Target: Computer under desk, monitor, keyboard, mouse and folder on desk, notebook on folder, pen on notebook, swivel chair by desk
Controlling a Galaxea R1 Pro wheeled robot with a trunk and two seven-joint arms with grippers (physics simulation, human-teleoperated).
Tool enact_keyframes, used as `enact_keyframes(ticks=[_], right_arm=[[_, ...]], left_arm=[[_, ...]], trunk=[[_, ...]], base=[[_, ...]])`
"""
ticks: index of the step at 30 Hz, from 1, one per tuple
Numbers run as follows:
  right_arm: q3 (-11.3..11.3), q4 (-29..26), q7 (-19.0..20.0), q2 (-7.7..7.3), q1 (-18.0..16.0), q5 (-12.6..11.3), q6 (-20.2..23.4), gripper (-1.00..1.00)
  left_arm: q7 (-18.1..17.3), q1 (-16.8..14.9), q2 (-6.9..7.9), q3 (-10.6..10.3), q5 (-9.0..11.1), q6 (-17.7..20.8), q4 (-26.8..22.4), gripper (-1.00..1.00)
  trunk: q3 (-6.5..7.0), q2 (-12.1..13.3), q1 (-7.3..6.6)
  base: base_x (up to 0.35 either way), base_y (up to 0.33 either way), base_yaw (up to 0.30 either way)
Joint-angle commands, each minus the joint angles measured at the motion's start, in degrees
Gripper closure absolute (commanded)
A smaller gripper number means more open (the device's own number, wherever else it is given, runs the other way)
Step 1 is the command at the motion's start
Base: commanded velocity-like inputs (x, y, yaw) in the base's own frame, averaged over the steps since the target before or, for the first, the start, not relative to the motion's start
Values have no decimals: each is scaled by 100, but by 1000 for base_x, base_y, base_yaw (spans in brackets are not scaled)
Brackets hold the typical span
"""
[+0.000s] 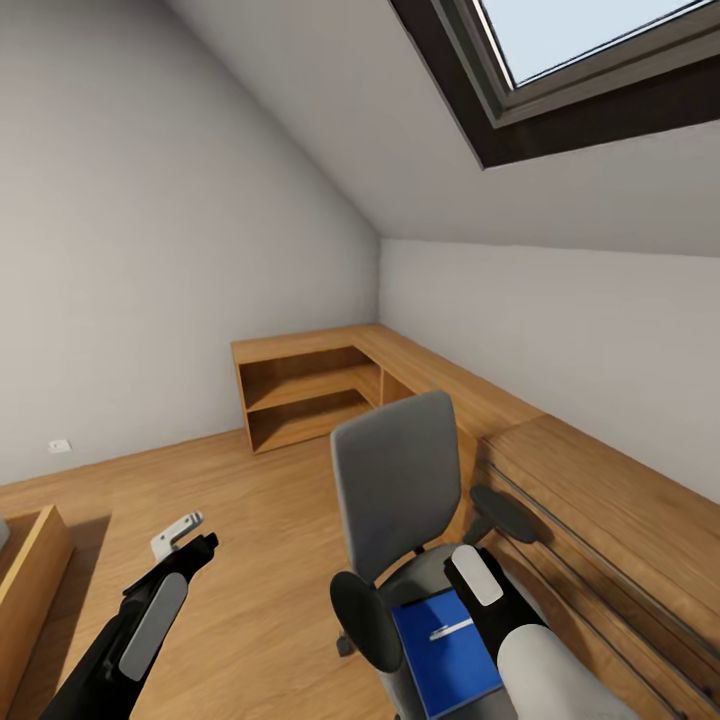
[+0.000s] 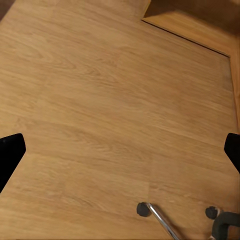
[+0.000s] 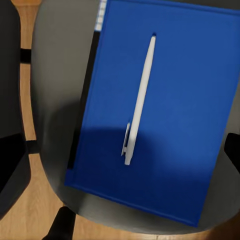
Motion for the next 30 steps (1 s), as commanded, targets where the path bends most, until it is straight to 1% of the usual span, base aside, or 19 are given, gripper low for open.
enact_keyframes(ticks=[1,5,8,13,26,30], right_arm=[[-29,-15,-22,5,-3,17,55,-100],[-26,-20,-9,12,-3,18,51,-100],[-30,-22,6,9,-3,18,50,-100],[-37,-22,6,5,-3,10,49,-100],[-57,-22,6,-13,-3,0,52,-100],[-48,-22,-39,-19,-3,10,42,-100]], left_arm=[[34,-3,2,-1,42,20,-23,-100],[36,-3,3,1,42,20,-189,-100],[40,1,3,1,44,27,-441,-100],[46,6,3,1,56,38,-625,-100],[52,6,-5,1,70,37,-633,-100],[54,6,-4,1,137,37,-633,-100]], trunk=[[-26,-46,23],[-98,-207,111],[-151,-327,177],[-241,-528,287],[-475,-1049,572],[-546,-1209,660]], base=[[0,0,0],[0,0,0],[0,0,0],[0,0,0],[0,0,0],[0,0,0]])
